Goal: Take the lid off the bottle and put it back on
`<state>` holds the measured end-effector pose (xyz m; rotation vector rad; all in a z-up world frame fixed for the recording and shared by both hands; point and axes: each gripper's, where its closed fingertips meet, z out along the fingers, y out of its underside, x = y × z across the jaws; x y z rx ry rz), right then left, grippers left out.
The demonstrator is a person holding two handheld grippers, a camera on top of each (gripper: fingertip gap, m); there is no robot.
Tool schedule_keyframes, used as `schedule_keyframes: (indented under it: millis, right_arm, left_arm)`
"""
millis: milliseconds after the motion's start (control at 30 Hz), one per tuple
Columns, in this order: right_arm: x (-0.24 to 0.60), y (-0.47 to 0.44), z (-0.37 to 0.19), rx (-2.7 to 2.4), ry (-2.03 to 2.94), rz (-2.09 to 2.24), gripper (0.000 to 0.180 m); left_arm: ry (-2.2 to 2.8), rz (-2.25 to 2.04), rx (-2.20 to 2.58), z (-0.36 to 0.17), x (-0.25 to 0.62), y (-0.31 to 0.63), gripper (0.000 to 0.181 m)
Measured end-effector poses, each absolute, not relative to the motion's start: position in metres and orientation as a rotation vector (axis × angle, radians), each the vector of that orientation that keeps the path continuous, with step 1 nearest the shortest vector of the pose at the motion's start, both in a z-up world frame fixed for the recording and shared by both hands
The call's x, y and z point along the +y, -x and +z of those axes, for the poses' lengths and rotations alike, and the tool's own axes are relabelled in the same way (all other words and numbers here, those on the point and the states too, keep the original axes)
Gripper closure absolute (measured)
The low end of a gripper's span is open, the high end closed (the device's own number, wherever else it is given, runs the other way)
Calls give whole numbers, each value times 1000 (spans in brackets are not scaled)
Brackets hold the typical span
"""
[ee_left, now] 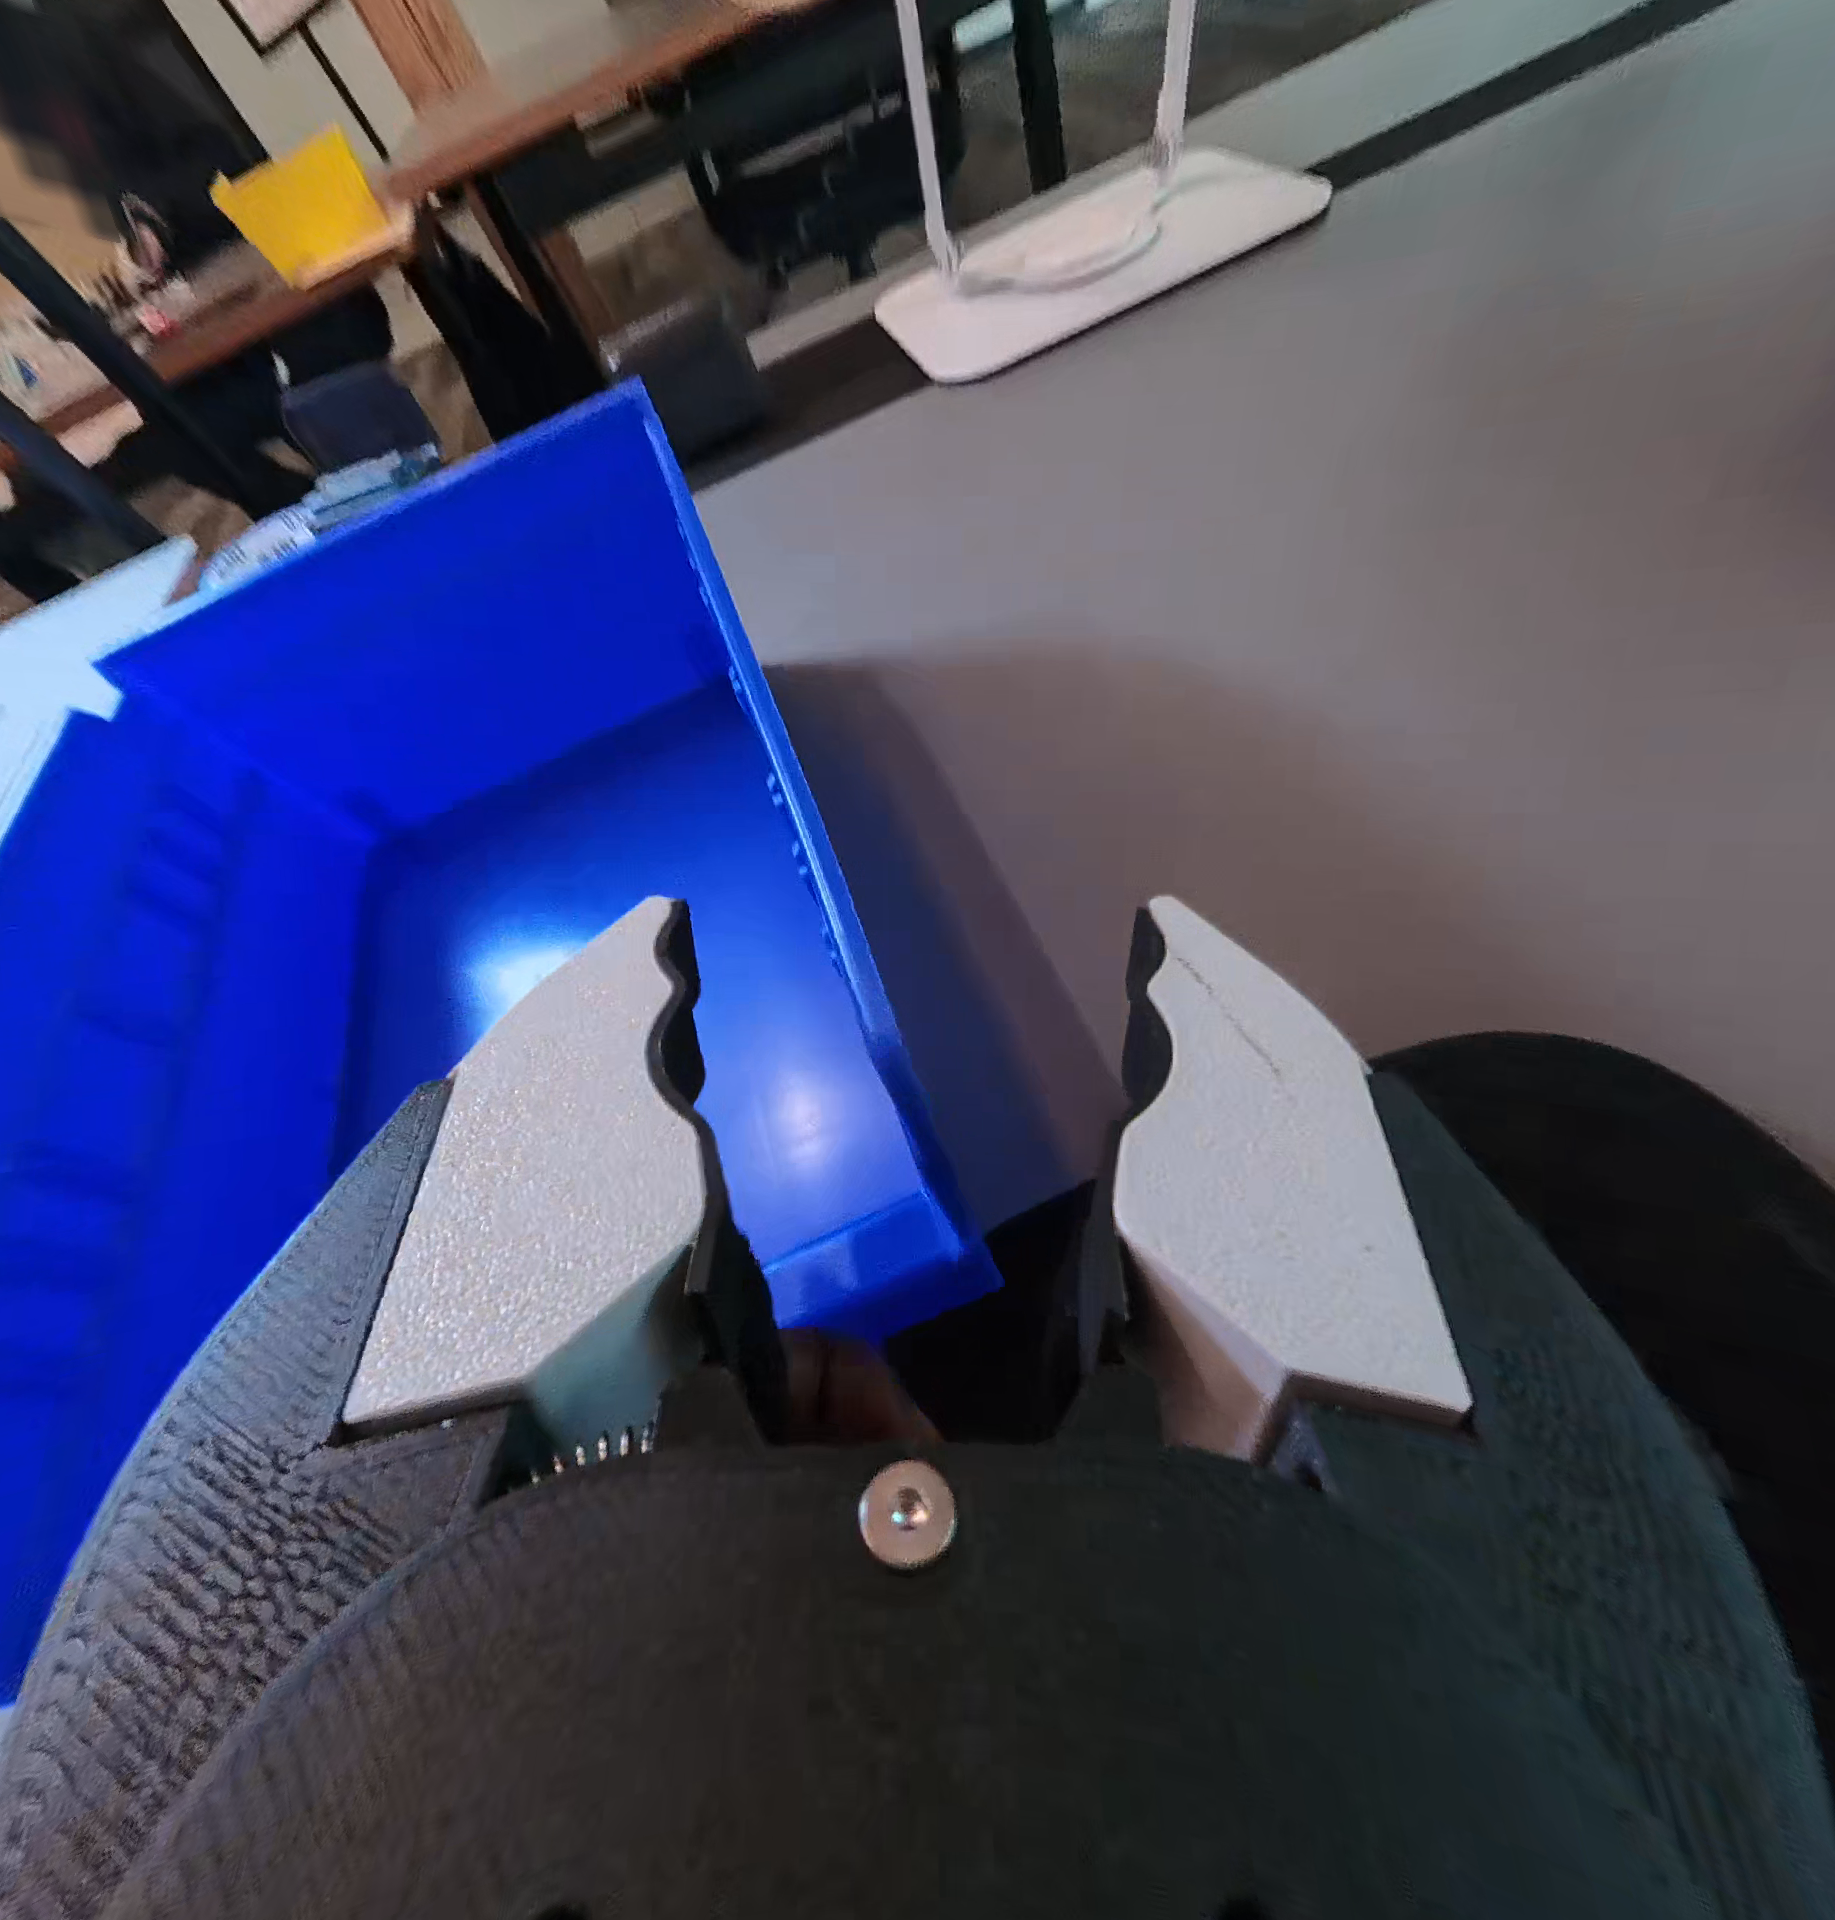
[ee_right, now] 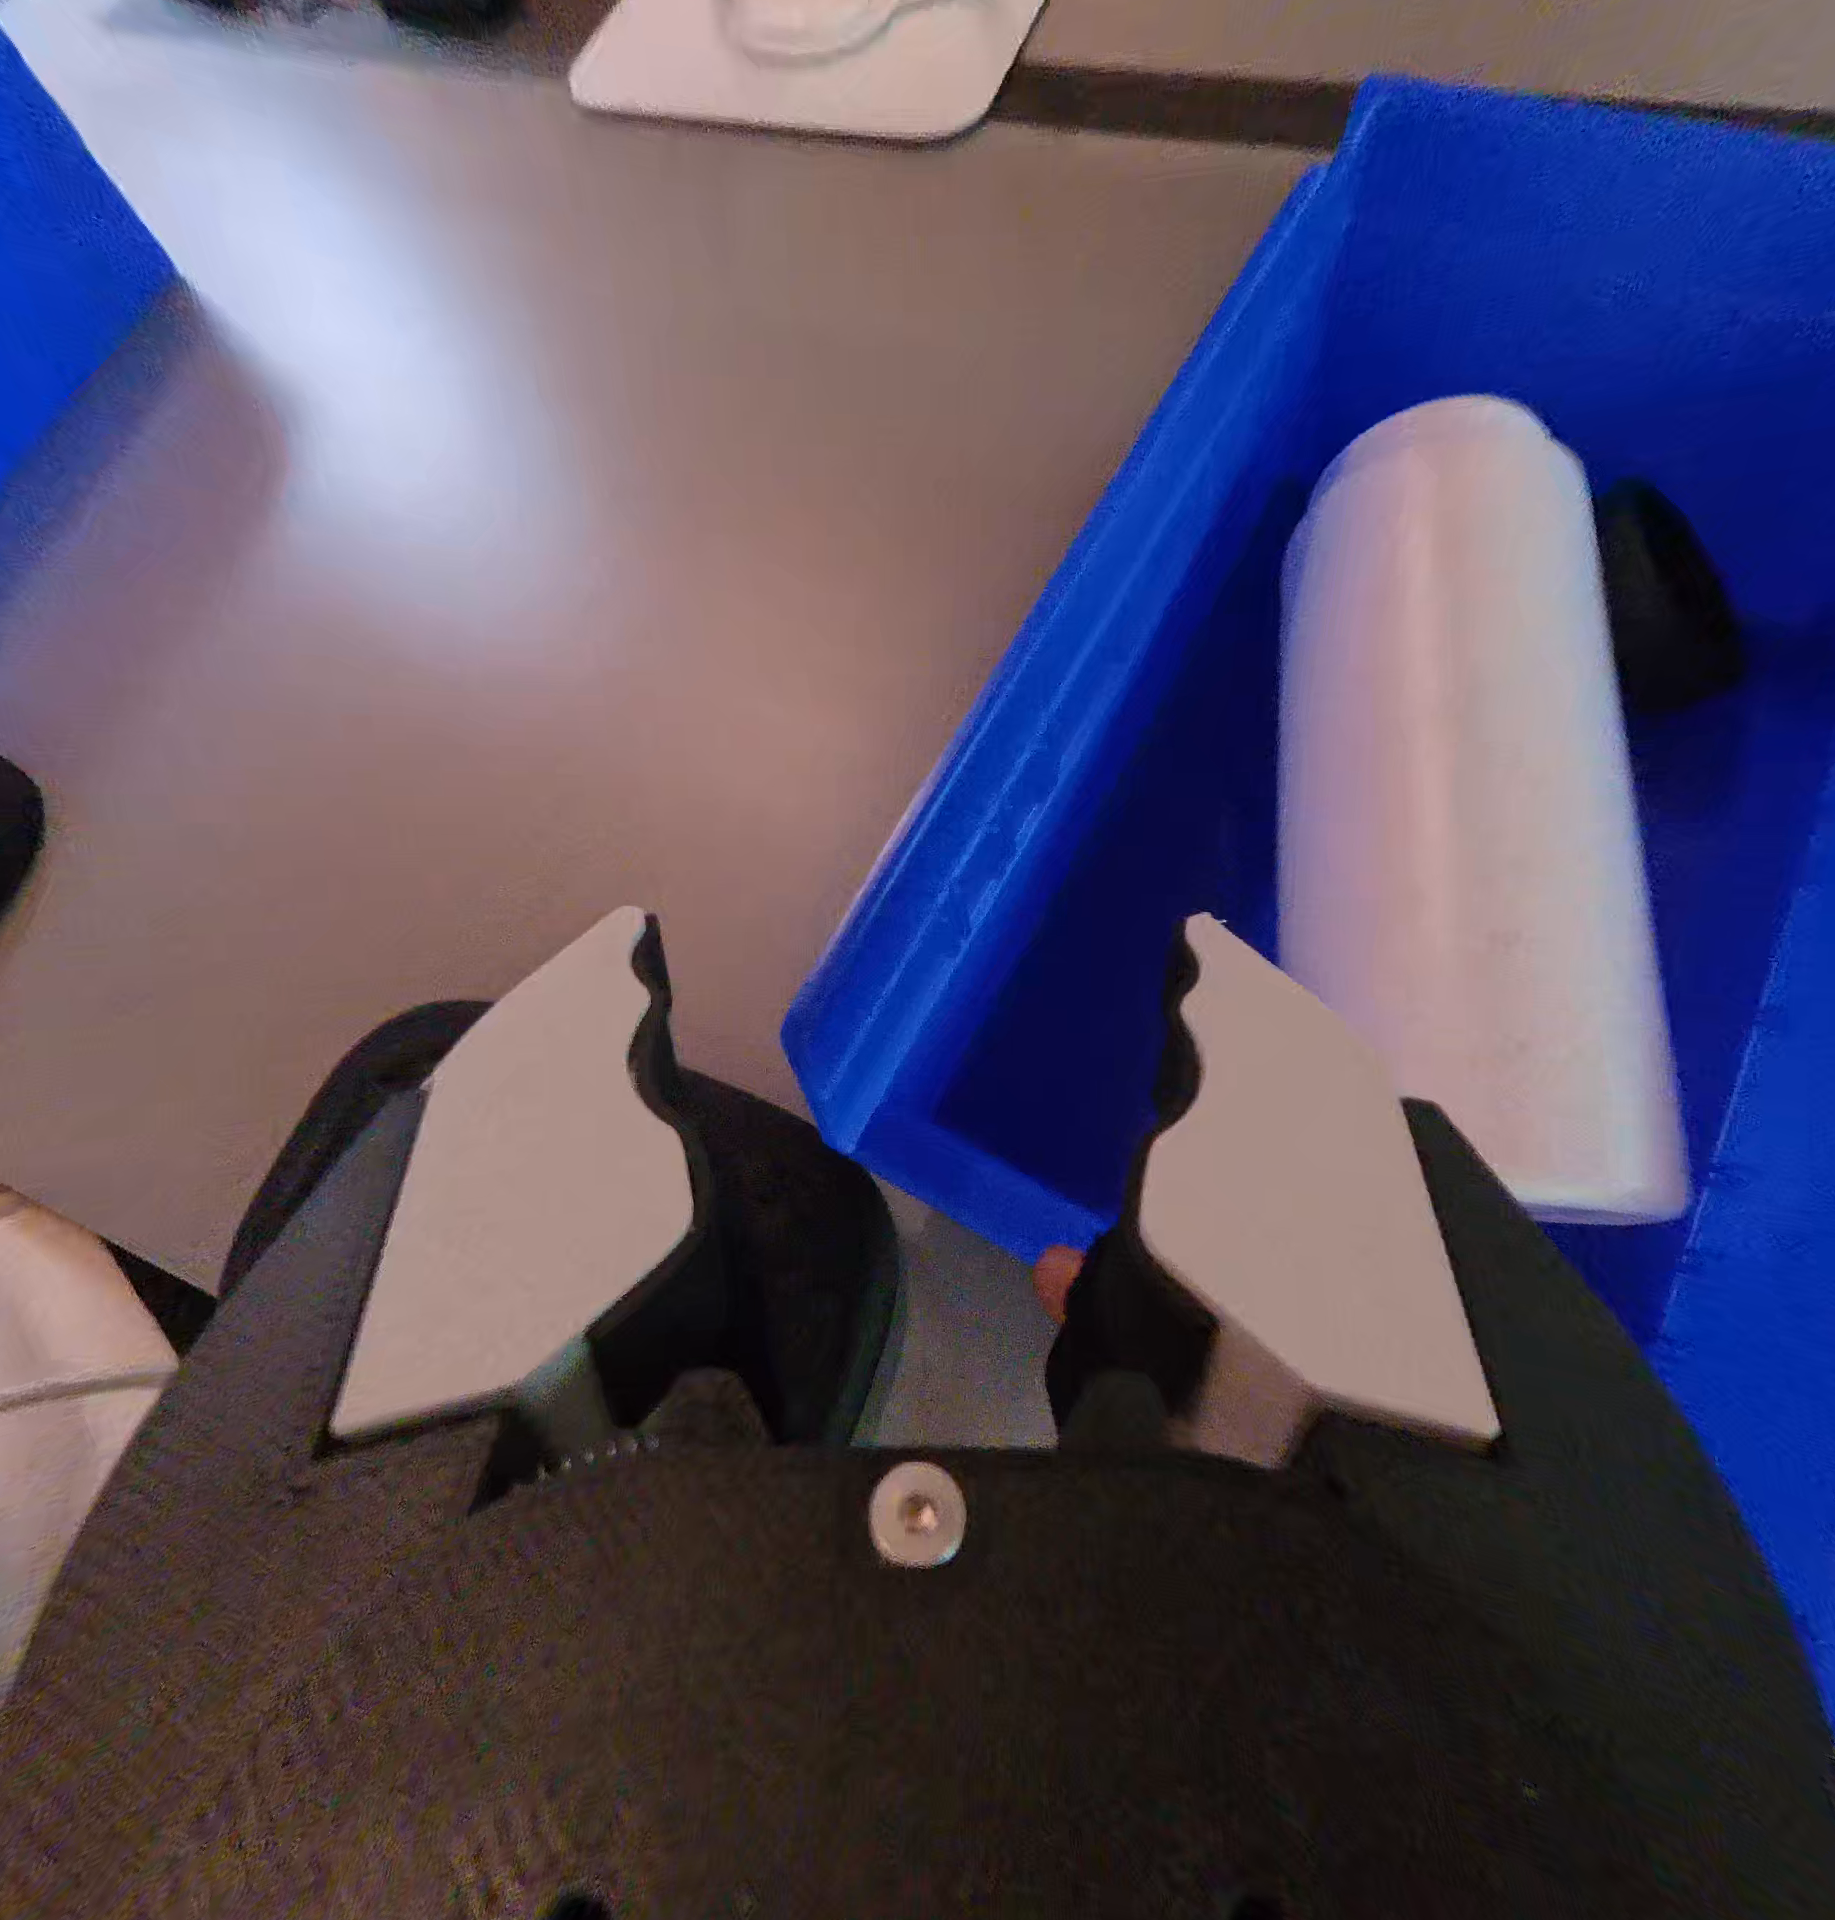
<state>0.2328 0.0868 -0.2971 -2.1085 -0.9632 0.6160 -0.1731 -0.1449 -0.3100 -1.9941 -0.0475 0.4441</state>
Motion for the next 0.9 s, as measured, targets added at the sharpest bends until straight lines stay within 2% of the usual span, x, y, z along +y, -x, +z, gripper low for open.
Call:
schedule_keyframes:
  millis: [67,167,233,267,667,900]
  right_arm:
    - [80,-223,-311,-1063,2142,596,97]
    - [83,-209,-325,-1136,2176,608,122]
    - [89,-211,-335,-1173,2189,542,139]
    - [89,-209,-335,-1178,2182,550,139]
    - [85,-177,-336,-1397,2109,474,139]
    - [66,-112,-334,-1504,2005,603,137]
  left_arm:
    - [2040,409,-51,-322,-143,173,111]
    - [2062,391,-54,-334,-138,174,130]
    - [2036,464,-72,-332,-137,183,152]
    - [2032,482,-73,-331,-136,185,156]
    - [2019,415,-86,-331,-118,177,155]
    - [1981,700,-153,-327,-128,204,174]
